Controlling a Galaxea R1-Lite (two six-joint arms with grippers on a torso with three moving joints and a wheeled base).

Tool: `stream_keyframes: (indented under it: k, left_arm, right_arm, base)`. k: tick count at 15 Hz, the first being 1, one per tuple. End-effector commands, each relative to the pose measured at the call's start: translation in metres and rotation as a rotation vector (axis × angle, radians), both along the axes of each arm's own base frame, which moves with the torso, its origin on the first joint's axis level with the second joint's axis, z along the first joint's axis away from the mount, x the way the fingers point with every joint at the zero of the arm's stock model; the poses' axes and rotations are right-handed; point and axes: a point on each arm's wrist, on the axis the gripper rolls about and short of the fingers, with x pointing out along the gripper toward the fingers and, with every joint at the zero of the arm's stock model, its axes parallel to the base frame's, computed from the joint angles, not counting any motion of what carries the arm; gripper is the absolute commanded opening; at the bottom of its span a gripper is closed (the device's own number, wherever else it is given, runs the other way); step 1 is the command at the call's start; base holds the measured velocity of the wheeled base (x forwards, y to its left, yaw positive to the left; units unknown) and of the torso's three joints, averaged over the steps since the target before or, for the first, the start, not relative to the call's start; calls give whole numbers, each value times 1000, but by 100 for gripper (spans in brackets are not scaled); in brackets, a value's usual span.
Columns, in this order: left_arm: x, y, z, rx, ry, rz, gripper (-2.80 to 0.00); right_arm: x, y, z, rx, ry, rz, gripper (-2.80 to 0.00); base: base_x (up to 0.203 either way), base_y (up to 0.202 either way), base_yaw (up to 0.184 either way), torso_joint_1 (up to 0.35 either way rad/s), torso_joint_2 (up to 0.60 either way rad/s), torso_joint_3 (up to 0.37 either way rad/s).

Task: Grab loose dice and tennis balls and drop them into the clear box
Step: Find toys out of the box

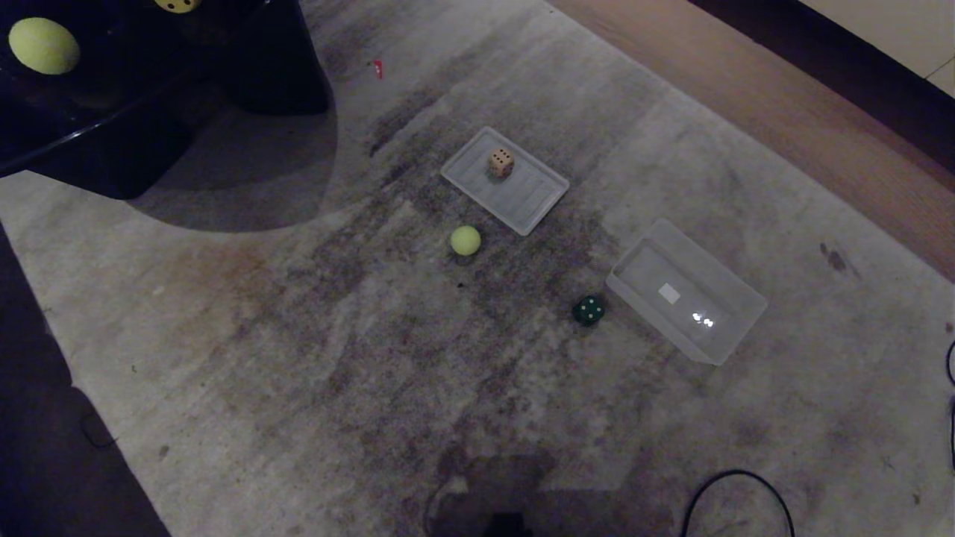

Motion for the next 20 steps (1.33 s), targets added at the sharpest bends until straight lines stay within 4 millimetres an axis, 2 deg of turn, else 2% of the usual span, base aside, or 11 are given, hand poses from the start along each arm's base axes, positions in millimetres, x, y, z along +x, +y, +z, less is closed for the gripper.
stream_keyframes:
  k: [1, 13, 20]
  left_arm:
    - [0, 0, 0, 0, 3, 1, -280]
    - [0, 0, -1, 0, 5, 1, -280]
    - [0, 0, -1, -6, 6, 7, -280]
  right_arm:
    - [0, 0, 0, 1, 1, 0, -280]
    - [0, 0, 0, 1, 1, 0, -280]
    - [0, 0, 0, 1, 1, -2, -280]
  base:
    - [0, 0, 0, 0, 7, -200]
    - [0, 0, 0, 3, 3, -197]
    - [0, 0, 0, 2, 3, -33]
